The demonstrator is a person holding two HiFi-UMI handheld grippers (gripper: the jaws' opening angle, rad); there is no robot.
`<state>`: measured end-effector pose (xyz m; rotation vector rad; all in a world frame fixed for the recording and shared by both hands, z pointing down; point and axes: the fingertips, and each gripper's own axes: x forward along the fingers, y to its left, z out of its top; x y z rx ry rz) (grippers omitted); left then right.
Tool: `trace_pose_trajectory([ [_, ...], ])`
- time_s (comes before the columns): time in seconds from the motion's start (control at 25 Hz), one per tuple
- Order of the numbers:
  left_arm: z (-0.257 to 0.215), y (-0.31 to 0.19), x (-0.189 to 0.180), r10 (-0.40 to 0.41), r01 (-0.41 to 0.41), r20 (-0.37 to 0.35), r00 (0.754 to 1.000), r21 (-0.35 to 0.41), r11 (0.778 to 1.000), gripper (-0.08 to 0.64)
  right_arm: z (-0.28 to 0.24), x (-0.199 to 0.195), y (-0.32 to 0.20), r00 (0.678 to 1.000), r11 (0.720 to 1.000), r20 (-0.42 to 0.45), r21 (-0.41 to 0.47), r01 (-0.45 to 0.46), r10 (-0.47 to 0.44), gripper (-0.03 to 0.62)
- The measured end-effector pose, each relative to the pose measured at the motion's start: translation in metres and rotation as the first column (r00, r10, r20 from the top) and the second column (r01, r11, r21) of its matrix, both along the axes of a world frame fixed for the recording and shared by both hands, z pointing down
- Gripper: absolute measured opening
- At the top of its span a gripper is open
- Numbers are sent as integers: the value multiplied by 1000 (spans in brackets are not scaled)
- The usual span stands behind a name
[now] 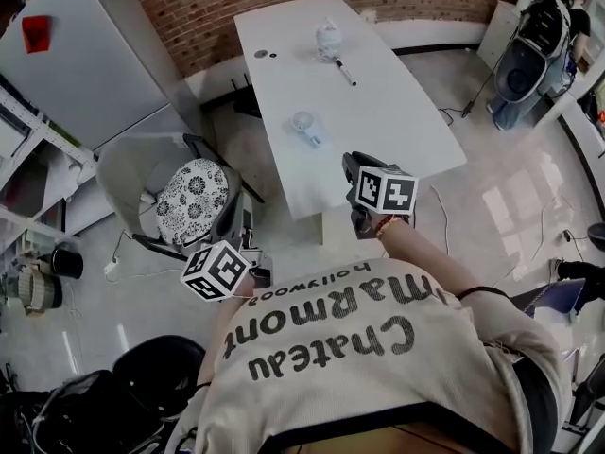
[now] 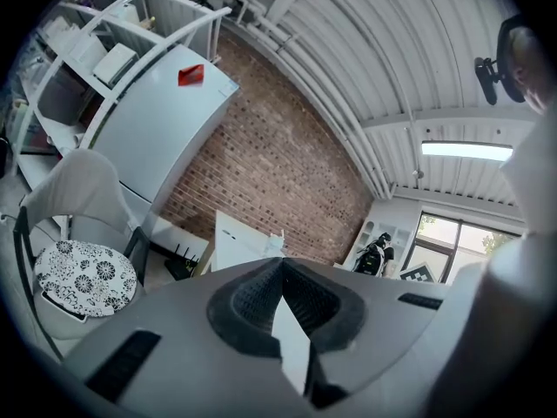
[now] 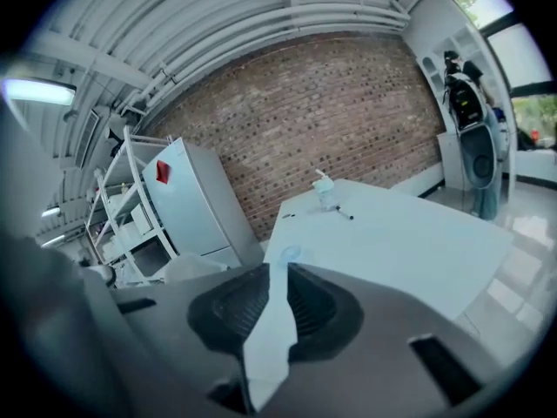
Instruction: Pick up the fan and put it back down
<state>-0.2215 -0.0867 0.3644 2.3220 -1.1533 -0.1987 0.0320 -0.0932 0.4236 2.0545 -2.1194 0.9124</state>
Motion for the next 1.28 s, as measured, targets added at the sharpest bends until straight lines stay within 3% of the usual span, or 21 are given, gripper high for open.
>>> trace_pose_trajectory([
  [0.12,-2,7,-1,-16,16,-4,1000,20,1000,0,-13,0,5,1000,999,16,50,-23,22,4],
  [0.48,-28,42,58,-95,95,1,995,41,995,0,-78,43,24,994,982,81,177,63,-78,3],
  [0.88,-45,84,109,-170,171,-18,985,83,982,0,-122,81,49,969,927,130,340,157,-211,3],
  [1.04,-42,98,122,-192,192,-16,981,88,977,0,-119,87,60,961,912,102,355,207,-258,3],
  [1.28,-36,121,139,-205,203,22,978,75,976,0,-100,97,75,953,919,68,294,263,-294,3],
])
